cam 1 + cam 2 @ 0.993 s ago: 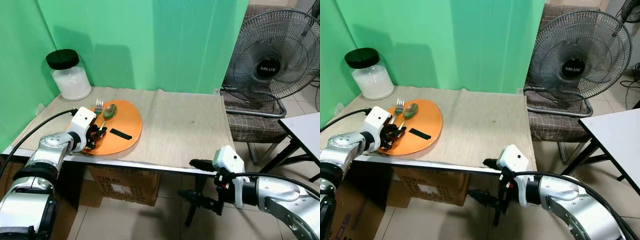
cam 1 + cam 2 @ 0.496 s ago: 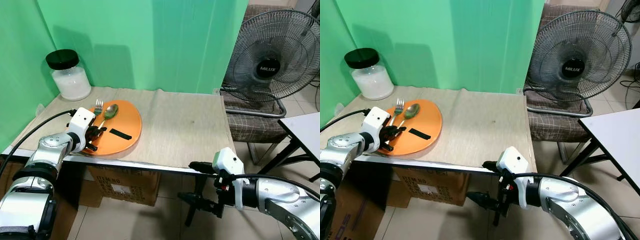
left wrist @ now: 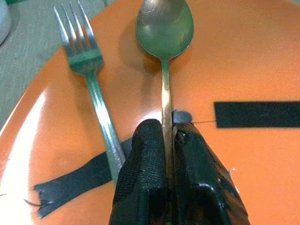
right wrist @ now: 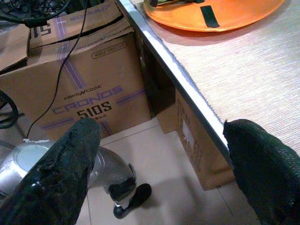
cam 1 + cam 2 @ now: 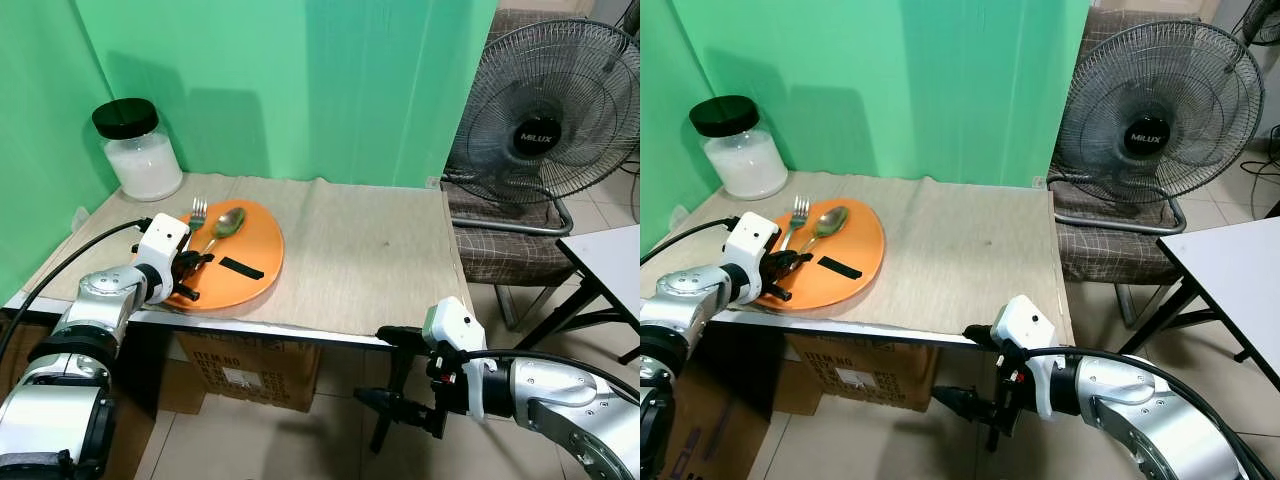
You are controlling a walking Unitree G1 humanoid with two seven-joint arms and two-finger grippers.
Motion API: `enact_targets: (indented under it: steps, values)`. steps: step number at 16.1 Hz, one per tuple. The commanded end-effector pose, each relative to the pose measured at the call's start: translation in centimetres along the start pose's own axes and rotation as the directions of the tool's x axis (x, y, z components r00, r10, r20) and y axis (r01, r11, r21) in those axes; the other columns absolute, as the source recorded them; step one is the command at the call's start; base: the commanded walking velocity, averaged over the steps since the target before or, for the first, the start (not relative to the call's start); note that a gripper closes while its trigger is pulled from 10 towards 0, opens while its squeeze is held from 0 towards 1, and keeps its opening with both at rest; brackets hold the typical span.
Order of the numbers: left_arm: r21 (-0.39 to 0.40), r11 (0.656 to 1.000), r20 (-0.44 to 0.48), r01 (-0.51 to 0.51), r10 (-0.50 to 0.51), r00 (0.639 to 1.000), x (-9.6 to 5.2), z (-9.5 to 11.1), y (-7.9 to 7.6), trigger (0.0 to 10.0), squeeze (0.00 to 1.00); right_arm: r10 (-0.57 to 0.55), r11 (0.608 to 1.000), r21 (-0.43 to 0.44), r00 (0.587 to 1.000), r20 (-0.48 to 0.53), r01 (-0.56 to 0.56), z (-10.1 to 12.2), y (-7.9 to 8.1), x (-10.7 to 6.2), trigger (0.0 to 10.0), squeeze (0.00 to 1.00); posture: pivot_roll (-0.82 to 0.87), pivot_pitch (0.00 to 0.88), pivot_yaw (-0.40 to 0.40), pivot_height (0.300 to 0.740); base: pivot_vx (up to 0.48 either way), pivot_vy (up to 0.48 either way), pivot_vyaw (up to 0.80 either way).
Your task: Setting the table
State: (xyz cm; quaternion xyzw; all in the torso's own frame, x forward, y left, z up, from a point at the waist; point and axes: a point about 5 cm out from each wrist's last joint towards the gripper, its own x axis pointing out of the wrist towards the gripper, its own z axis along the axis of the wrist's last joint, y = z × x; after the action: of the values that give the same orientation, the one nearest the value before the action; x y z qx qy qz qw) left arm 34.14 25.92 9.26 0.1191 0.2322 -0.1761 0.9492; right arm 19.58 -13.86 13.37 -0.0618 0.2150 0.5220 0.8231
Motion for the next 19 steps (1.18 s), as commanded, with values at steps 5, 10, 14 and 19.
enact_targets:
  steps: [5, 10, 14, 19]
  values:
    - [-0.108, 0.992, 0.351, 0.069, -0.027, 0.936, -0.8, 5.7, -0.4, 0.0, 0.00, -0.087, 0.996, -0.026, 0.992, 0.087, 0.089, 1.4, -1.0, 0.3, 10.0, 0.00, -0.15, 0.006, 0.032, 0.740, 0.000, 0.000, 0.00]
    - [-0.177, 0.971, 0.598, 0.161, -0.024, 0.801, -4.4, 10.1, -2.6, 0.0, 0.00, -0.216, 0.976, 0.042, 0.941, 0.261, 0.212, 3.7, -2.1, 1.2, 10.0, 0.00, -0.11, 0.000, 0.060, 0.740, 0.000, 0.000, 0.00]
    - [-0.154, 0.988, 0.590, 0.029, 0.069, 0.805, -6.1, 9.9, -6.2, 0.0, 0.00, -0.313, 0.949, 0.065, 0.895, 0.316, 0.309, 4.5, -2.3, 1.7, 10.0, 0.00, -0.12, 0.000, 0.059, 0.740, 0.000, 0.000, 0.00]
    - [-0.275, 0.961, 0.571, -0.040, 0.197, 0.797, -7.5, 9.9, -8.5, 0.0, 0.00, -0.423, 0.905, 0.101, 0.843, 0.333, 0.414, 5.2, -2.9, 2.2, 10.0, 0.00, -0.14, 0.000, 0.089, 0.740, 0.000, 0.000, 0.00]
